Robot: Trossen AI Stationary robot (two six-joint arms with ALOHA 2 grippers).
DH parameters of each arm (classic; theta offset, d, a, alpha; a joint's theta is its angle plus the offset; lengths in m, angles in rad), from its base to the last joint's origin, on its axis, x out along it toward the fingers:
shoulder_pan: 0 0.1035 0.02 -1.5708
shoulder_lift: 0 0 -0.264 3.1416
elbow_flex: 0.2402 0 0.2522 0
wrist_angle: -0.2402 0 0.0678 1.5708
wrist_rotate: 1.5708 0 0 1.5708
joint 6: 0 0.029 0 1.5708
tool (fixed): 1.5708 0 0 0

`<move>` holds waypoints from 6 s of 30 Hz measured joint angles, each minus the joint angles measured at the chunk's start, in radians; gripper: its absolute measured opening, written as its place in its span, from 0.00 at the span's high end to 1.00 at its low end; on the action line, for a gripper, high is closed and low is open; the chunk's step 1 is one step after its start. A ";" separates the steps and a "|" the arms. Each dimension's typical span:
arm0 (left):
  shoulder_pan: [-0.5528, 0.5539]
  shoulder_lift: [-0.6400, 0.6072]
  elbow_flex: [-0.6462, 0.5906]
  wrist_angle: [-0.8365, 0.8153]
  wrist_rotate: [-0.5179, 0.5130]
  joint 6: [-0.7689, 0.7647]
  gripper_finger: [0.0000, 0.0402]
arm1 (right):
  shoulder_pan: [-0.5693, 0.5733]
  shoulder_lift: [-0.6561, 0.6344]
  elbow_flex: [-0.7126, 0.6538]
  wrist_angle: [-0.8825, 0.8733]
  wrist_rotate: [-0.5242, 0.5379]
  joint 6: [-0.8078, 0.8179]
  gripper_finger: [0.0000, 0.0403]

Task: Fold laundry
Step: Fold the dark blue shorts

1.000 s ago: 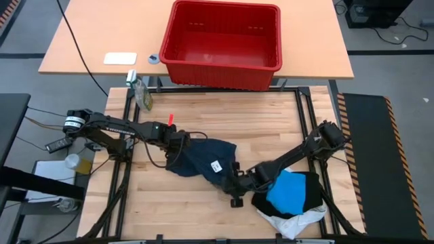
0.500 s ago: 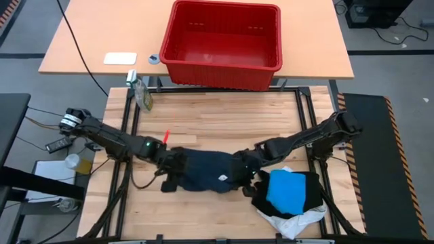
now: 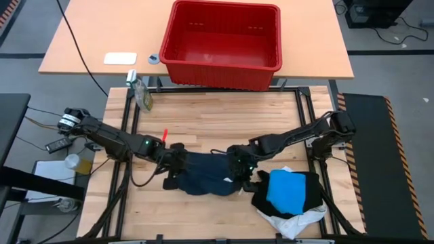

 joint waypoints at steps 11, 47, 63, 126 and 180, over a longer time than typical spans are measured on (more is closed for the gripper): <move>0.064 -0.001 -0.038 -0.050 0.038 -0.022 0.98 | -0.069 -0.001 -0.085 0.035 -0.031 0.150 0.95; 0.129 -0.001 -0.195 0.091 -0.105 -0.106 0.98 | -0.430 0.001 -0.202 0.171 -0.160 0.371 0.96; 0.134 -0.001 -0.195 0.080 -0.124 -0.160 0.98 | -0.485 0.223 -0.131 0.340 -0.048 0.557 0.89; 0.101 -0.001 -0.194 0.036 -0.199 -0.326 0.82 | -0.326 0.102 -0.131 0.441 0.410 0.314 0.35; 0.155 -0.007 -0.390 0.224 -0.227 -0.269 0.64 | -0.316 0.211 -0.131 0.416 0.455 0.524 0.39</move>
